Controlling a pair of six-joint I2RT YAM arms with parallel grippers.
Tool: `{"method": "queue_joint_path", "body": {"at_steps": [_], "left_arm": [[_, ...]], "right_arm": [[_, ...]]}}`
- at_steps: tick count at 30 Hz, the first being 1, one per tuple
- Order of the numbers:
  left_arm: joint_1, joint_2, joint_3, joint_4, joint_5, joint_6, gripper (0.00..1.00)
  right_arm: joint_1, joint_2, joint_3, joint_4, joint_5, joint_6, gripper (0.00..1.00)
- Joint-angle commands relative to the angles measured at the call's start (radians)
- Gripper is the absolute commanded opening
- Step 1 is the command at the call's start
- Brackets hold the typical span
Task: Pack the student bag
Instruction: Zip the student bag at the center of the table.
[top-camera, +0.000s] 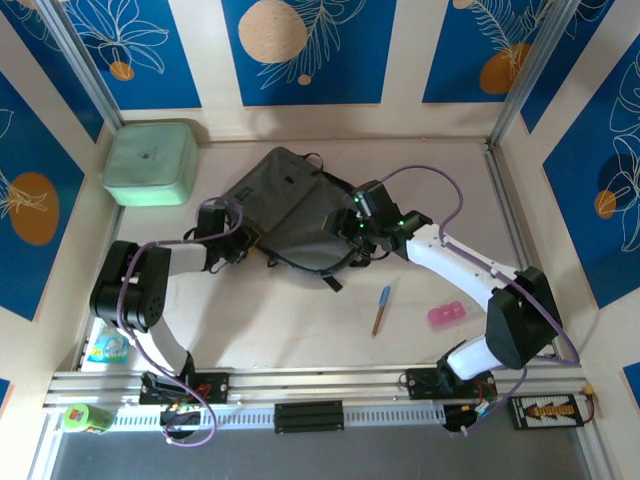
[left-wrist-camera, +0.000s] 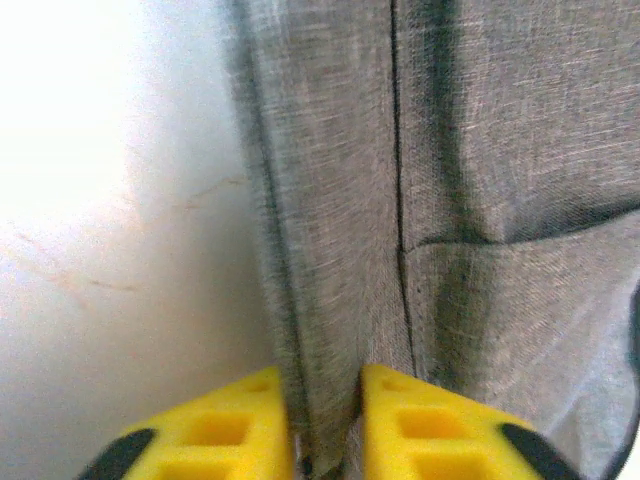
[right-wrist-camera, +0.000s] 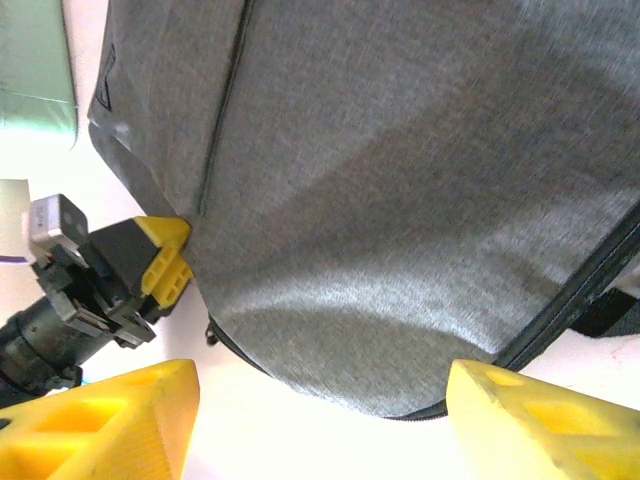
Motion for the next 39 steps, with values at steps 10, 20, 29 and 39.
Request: {"method": "queue_joint_path", "body": {"at_steps": [10,20,29,39], "left_arm": [[-0.123,-0.121,0.054,0.082,-0.007,-0.125,0.0],[-0.229,-0.091,0.127,0.109,-0.043,-0.194,0.0],[-0.254,-0.08,0.114,0.137,-0.073,-0.216,0.0],[-0.289,-0.03,0.134,0.222,0.013,-0.232,0.0]], "right_arm": [[0.16,0.123,0.176,-0.166,0.116,-0.151,0.56],[0.272,0.281,0.315,-0.227,0.26,-0.15,0.4],[0.224,0.363,0.361,-0.28,0.395,-0.118,0.38],[0.134,0.47,0.446,-0.178,0.383,-0.282,0.44]]}}
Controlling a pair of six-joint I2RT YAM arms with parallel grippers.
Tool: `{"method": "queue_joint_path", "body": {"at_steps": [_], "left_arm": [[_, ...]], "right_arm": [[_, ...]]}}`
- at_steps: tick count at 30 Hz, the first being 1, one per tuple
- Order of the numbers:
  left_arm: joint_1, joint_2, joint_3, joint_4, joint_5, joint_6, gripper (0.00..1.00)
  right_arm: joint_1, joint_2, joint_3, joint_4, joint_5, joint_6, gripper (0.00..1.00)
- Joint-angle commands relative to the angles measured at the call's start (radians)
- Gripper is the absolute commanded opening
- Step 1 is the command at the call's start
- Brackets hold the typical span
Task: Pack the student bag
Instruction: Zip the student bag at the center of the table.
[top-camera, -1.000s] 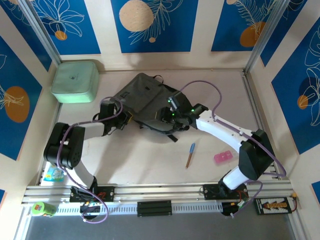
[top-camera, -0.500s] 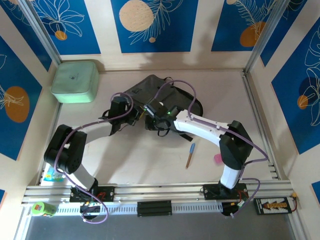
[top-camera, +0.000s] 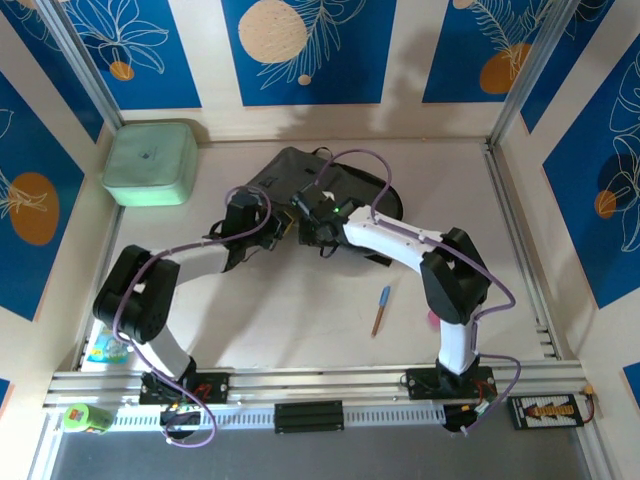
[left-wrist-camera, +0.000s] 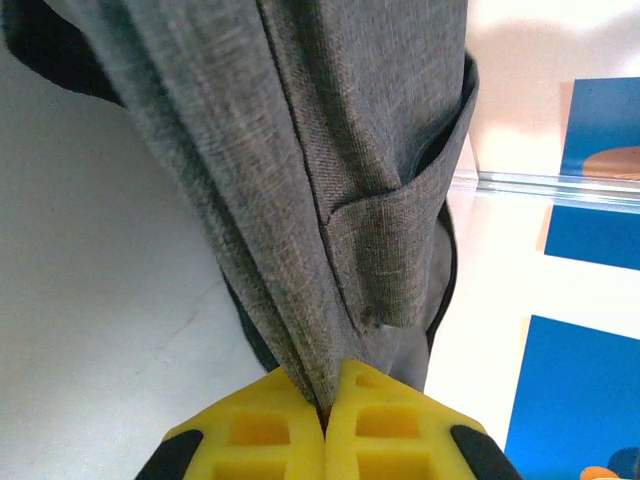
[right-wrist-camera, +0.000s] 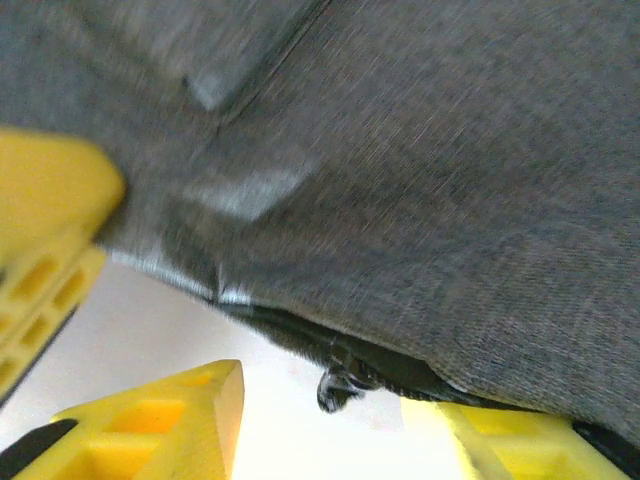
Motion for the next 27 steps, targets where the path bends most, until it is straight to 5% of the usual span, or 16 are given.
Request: {"method": "queue_joint_path", "body": {"at_steps": [1,14,27], "left_arm": [[-0.037,0.018,0.044,0.1,0.09,-0.016,0.0],[-0.034,0.055,0.071,0.097,0.076,-0.019,0.0],[-0.018,0.089,0.105,0.067,0.07,0.0,0.0]], "right_arm": [[-0.033,0.051,0.055,0.015,0.093,-0.034,0.42],[-0.035,0.024,-0.002,-0.05,0.199,-0.04,0.1],[-0.041,-0.012,-0.108,-0.044,0.18,-0.002,0.22]]}}
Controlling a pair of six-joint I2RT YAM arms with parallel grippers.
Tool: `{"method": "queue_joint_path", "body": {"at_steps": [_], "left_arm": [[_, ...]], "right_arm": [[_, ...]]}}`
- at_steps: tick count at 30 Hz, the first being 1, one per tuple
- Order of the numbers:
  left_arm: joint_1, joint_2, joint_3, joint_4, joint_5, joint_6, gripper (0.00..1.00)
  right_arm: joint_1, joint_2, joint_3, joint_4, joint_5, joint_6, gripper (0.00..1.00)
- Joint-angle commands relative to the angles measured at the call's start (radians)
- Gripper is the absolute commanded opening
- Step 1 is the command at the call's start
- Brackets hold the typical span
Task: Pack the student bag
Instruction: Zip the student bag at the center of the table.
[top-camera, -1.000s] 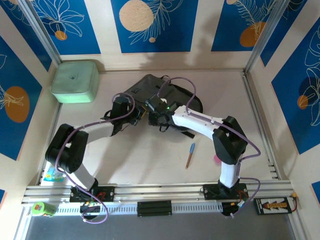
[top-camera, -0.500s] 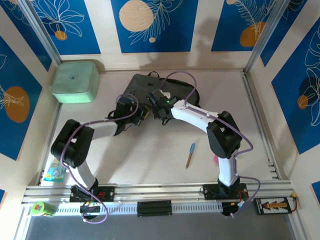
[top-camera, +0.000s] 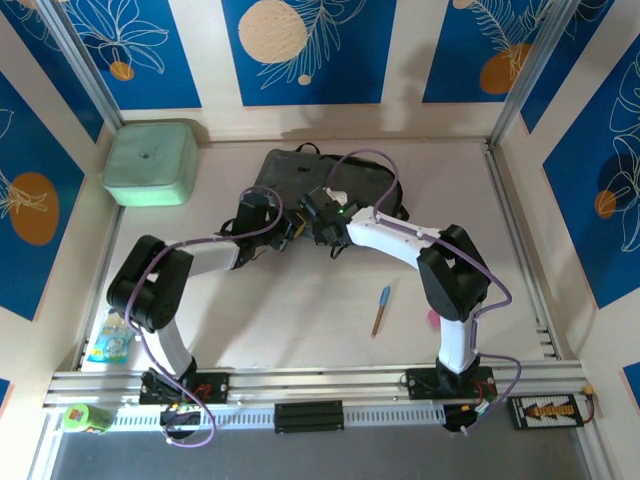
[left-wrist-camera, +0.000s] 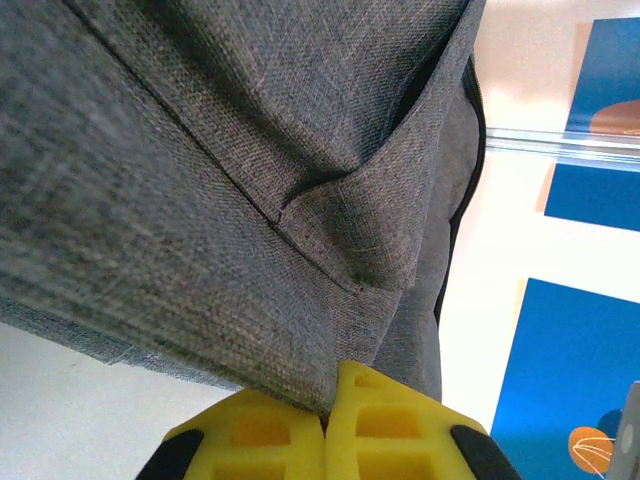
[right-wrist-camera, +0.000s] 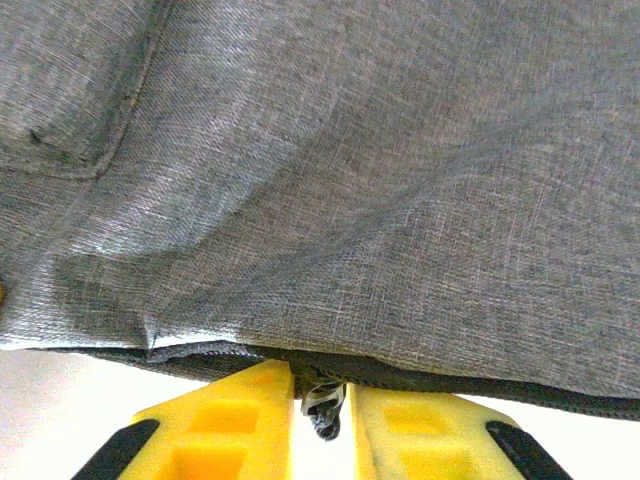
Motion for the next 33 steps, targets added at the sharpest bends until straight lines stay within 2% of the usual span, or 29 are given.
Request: {"method": "queue_joint_path", "body": {"at_steps": [1,7,16,24,33], "left_arm": [[0.008,0.003,0.047,0.038,0.006,0.025,0.0],[0.007,0.004,0.052,0.035,0.011,0.023,0.0],[0.007,0.012,0.067,0.037,0.018,0.021,0.0],[0.007,0.018,0.072,0.038,0.02,0.018,0.0],[0.007,0.014,0.069,0.037,0.021,0.016,0.0]], "right_arm": [[-0.012,0.0,-0.018,-0.048,0.023,0.009,0.23],[0.003,0.037,0.025,-0.031,0.03,-0.018,0.31],[0.055,0.009,-0.026,-0.073,0.121,0.09,0.24],[0.069,0.031,-0.009,-0.053,0.098,0.075,0.28],[0.046,0.053,0.032,-0.011,0.159,0.025,0.28]]}}
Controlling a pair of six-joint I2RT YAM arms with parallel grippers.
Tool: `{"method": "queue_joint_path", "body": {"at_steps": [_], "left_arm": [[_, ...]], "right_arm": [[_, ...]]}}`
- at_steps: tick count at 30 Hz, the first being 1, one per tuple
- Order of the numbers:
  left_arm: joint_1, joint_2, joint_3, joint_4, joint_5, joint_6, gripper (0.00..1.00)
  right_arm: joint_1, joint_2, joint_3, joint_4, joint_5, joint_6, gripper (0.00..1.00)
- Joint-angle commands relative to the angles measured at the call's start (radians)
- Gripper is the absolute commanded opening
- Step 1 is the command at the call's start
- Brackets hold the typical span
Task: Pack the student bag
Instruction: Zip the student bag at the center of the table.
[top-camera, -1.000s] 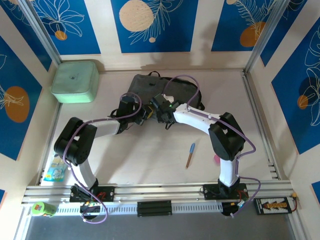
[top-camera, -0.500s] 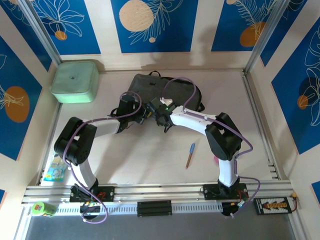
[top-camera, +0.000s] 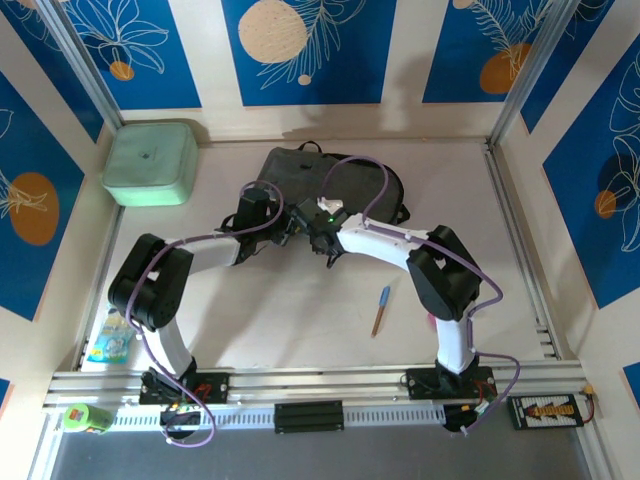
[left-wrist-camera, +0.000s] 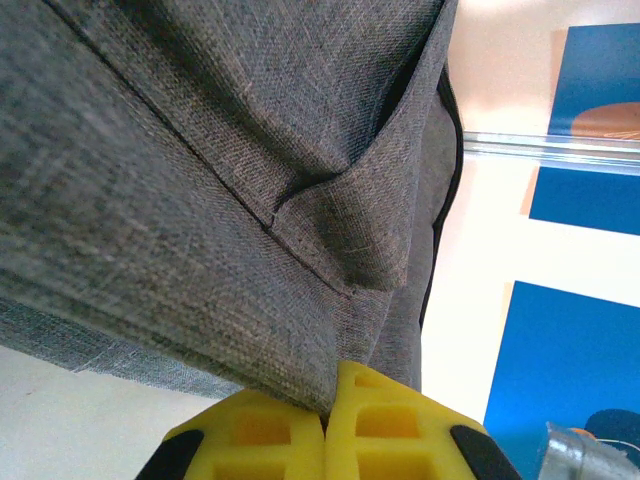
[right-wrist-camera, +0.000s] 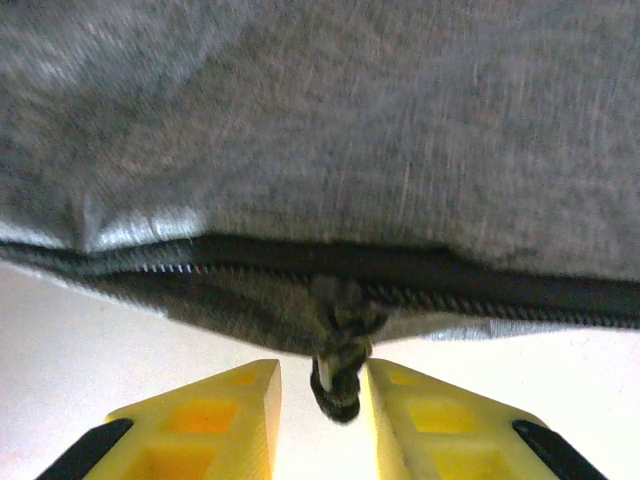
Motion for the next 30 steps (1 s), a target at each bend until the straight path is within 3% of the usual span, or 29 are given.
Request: {"method": "queue_joint_path", "body": {"at_steps": [1,8,17,25,30], "left_arm": [[0.006,0.008,0.031,0.042,0.021,0.012,0.0],[0.03,0.009,0.028,0.033,0.02,0.021,0.0],[0.098,-0.013,-0.002,-0.011,0.02,0.079,0.0],[0.122,0.012,0.023,-0.065,0.021,0.141,0.0],[0.132,0.048,0.07,-0.103,0.031,0.186,0.0]], "right_arm": [[-0.014,0.01,0.035,0.022,0.06,-0.018,0.26],[-0.019,-0.045,-0.032,0.011,0.094,0.018,0.05],[-0.101,-0.219,-0.282,0.03,0.083,0.052,0.03],[-0.252,-0.3,-0.402,0.175,-0.12,-0.092,0.0],[-0.287,-0.382,-0.461,0.292,-0.301,-0.243,0.0]]}}
